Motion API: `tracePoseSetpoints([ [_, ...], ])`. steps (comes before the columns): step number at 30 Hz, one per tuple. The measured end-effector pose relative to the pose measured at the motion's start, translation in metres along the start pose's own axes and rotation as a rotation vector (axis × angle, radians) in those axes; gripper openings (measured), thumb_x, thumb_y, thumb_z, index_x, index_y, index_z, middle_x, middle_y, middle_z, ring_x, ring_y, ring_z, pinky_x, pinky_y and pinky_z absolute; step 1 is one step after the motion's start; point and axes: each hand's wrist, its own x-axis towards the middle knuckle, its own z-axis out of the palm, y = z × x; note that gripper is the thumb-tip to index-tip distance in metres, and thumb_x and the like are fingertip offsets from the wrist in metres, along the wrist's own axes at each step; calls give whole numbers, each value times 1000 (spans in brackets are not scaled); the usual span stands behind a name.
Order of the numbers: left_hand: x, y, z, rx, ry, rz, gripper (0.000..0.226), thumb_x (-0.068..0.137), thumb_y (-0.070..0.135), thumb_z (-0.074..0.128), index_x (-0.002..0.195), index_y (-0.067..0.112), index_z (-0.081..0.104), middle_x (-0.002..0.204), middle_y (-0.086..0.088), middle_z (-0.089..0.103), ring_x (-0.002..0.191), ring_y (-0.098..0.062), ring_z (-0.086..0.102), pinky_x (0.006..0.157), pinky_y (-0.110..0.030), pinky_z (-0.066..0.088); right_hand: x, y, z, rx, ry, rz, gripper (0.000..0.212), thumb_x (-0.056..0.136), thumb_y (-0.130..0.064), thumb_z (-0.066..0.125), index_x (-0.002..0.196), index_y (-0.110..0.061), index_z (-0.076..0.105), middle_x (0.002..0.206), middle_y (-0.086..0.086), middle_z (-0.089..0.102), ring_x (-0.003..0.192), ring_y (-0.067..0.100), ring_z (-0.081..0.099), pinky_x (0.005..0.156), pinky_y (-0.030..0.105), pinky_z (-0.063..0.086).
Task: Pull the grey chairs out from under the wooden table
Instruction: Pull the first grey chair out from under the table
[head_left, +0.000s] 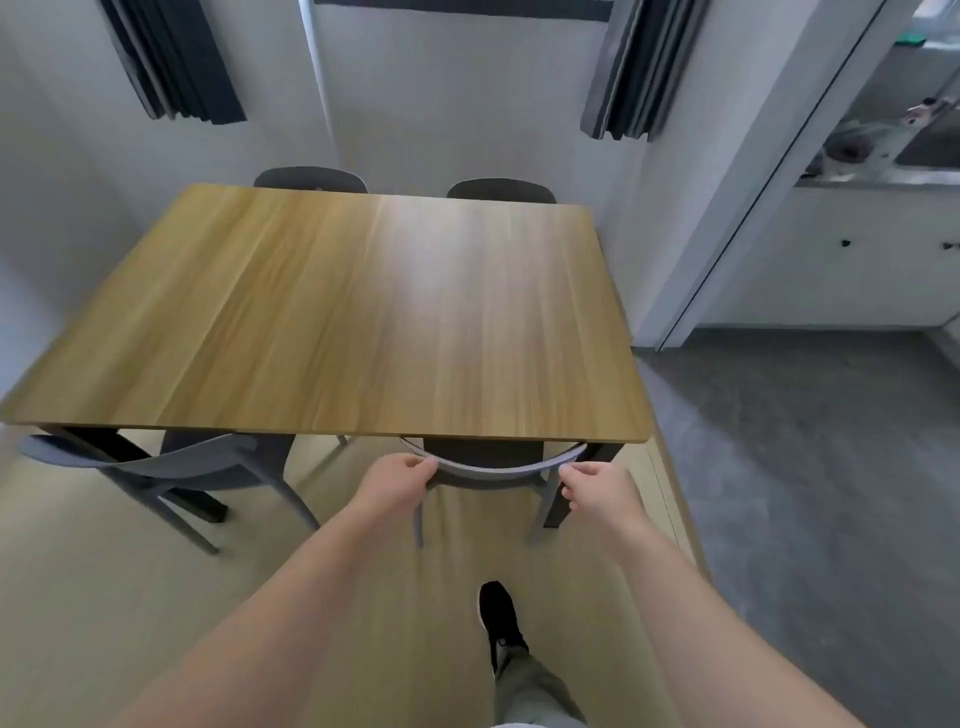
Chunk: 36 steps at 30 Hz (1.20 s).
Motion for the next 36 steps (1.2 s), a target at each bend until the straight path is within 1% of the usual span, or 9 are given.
tracePoseSetpoints([
  [2,28,5,2,-126,15,-148,27,96,35,52,90,12,65,84,-9,62,71,-22,59,71,-34,50,36,-1,-1,94,37,131,29,93,-23,63,117,-7,68,105,9,70,104,27,66,95,44,55],
  [5,67,11,2,-330,14,-419,27,97,34,55,106,9,59,69,-5,48,56,-17,47,51,-27,44,90,-2,1,232,1,318,22,92,-15,65,111,-3,63,111,19,68,111,33,66,93,41,56],
  [8,101,12,7,-540,14,-541,52,96,31,59,137,1,47,116,-19,61,95,-29,63,83,-39,56,132,-2,9,336,0,474,19,93,-14,67,105,-5,54,111,19,64,111,31,65,93,37,56],
  [10,119,10,11,-723,4,-604,59,97,24,57,146,-2,35,144,-26,44,126,-38,52,104,-45,46,157,1,14,378,0,542,23,91,-11,67,110,-7,53,104,14,59,106,29,63,95,38,55],
  [14,153,-1,22,-979,28,-694,46,95,7,57,136,-5,43,138,-23,50,123,-35,55,109,-45,42,202,12,19,575,-50,741,24,91,-2,64,113,-2,53,113,16,56,95,28,60,94,41,53],
  [21,192,-13,40,-913,121,-775,12,88,-9,46,85,1,51,91,-15,56,82,-26,59,79,-35,53,243,35,28,534,-93,853,12,91,-4,64,101,0,61,106,17,65,91,28,66,70,38,56],
  [29,209,-24,51,-787,248,-773,7,90,-1,54,87,4,58,92,-13,64,79,-25,62,83,-38,55,257,49,29,444,-135,782,1,92,3,59,93,2,60,102,19,61,90,27,63,73,33,56],
  [33,203,-22,49,-774,274,-744,9,87,-6,56,84,3,59,88,-13,63,76,-24,62,68,-34,56,253,48,30,432,-113,739,3,91,6,60,92,3,60,107,22,62,100,33,65,84,37,58],
  [36,193,-20,47,-780,256,-717,11,85,-7,59,83,4,57,91,-14,63,79,-25,63,69,-34,57,240,41,24,428,-108,714,8,90,6,61,98,4,61,105,20,63,90,28,65,69,32,56],
])
